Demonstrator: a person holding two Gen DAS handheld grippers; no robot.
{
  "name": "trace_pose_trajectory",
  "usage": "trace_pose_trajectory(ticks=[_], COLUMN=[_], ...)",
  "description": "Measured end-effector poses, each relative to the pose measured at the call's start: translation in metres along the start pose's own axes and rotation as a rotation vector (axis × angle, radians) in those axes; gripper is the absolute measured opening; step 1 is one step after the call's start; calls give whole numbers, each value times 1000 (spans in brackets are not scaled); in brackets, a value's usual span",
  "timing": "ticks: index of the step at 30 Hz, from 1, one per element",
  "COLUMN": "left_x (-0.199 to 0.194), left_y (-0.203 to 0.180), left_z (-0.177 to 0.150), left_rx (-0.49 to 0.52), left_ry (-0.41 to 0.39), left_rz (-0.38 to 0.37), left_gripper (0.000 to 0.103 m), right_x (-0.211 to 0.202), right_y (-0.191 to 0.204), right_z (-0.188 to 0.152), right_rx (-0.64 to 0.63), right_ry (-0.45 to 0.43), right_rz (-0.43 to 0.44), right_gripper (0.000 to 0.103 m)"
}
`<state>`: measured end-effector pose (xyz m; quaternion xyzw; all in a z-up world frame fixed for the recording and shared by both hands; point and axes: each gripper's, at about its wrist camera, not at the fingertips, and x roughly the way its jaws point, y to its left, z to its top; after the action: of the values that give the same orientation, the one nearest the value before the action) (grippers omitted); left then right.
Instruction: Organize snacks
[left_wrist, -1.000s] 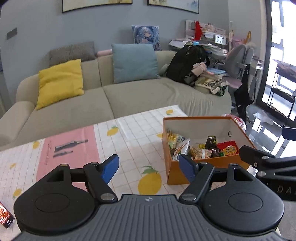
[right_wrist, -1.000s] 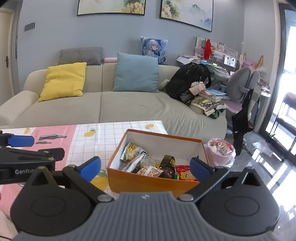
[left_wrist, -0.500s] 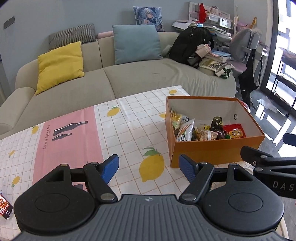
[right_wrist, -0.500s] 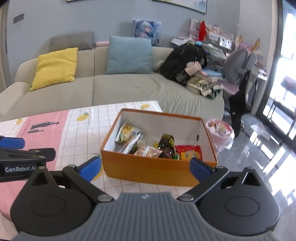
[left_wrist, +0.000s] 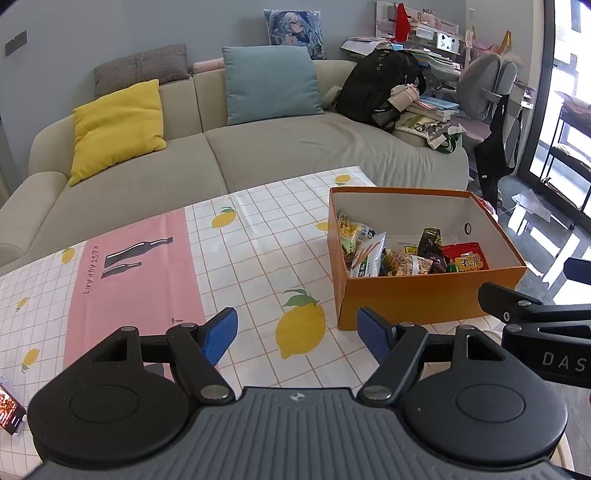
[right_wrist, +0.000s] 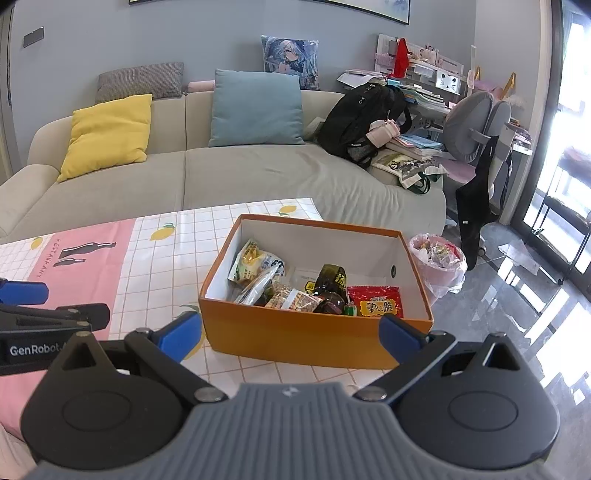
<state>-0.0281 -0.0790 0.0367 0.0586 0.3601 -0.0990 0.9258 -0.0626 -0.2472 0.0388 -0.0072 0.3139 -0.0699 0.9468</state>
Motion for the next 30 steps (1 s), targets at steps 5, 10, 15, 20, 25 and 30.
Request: trace_pose_trajectory(ticks=[5, 10, 15, 20, 25, 30], left_x=[0, 1, 1, 1, 1, 1], left_y=[-2, -2, -2, -2, -2, -1], left_z=[1, 1, 1, 2, 2, 2], left_rx=[0, 0, -3, -2, 1, 1], left_ry=[0, -2, 2, 1, 9, 9], left_rz=[6, 1, 3, 2, 0, -1], left_gripper=[87, 87, 87, 87, 87, 87], right_x=[0, 1, 1, 2, 2, 2], right_y=[0, 1, 0, 1, 1, 2], right_z=[0, 0, 1, 1, 2, 0], right_rx=[-4, -10, -6, -8, -8, -11], right_ry=[2, 5, 9, 13, 14, 18], right_rz=[2, -2, -3, -4, -4, -3], right_gripper=[100, 100, 100, 100, 100, 100])
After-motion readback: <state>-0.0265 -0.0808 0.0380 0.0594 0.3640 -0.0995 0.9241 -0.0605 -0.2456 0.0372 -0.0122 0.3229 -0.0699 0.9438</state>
